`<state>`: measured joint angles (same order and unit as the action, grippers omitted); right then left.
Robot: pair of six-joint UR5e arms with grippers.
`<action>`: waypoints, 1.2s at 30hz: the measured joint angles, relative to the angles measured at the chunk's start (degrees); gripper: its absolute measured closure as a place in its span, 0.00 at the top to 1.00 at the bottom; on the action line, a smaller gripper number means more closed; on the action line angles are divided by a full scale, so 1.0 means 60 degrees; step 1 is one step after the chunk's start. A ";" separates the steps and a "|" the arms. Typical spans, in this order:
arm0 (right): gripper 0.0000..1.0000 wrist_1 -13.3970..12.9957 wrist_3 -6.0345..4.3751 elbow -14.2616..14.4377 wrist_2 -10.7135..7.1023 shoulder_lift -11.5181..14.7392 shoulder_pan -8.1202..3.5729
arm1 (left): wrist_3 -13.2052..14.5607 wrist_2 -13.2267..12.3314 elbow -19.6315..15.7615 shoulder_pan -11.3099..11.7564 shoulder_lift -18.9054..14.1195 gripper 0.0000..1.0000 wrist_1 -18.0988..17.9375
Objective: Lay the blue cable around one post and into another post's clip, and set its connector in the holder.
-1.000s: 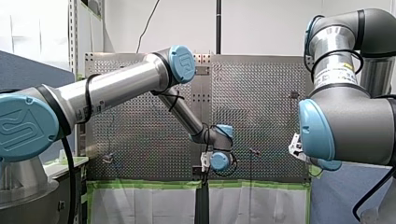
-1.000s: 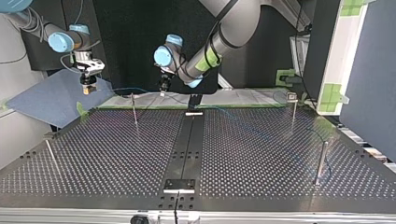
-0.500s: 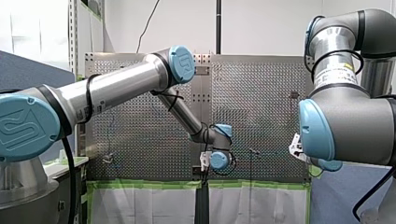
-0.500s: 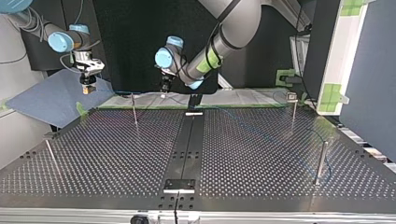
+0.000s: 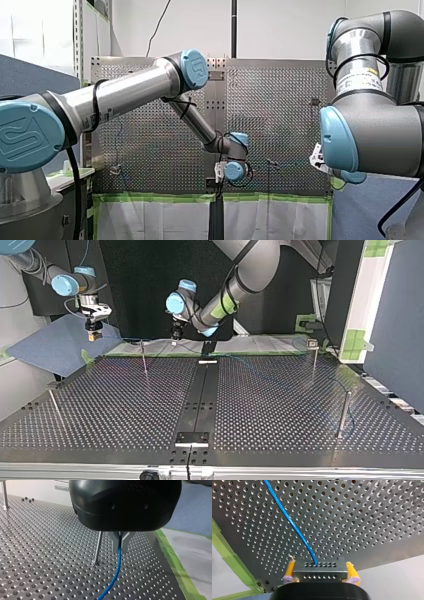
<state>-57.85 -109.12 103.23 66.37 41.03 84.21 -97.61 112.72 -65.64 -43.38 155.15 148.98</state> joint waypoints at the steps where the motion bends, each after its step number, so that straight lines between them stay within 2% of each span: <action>1: 0.00 -0.0003 0.0002 -0.0003 0.0000 -0.0001 0.0001 | -0.0009 -0.0043 0.0016 -0.0003 0.0001 0.00 0.0001; 24: 0.00 0.0030 -0.0047 -0.0101 0.0019 -0.0032 0.0014 | -0.0454 -0.0426 0.0249 0.0149 0.0105 0.00 0.0148; 31: 0.00 0.0031 -0.0065 -0.0103 0.0017 -0.0045 -0.0002 | -0.0486 -0.0352 0.0776 0.0119 0.0576 0.00 0.0618; 36: 0.00 0.0027 -0.0068 -0.0119 0.0015 -0.0049 -0.0008 | -0.0525 -0.0338 0.1184 0.0137 0.0665 0.00 0.0944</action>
<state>-57.69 -109.53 102.51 66.46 40.74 84.16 -100.75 110.69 -58.54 -42.56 159.14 154.65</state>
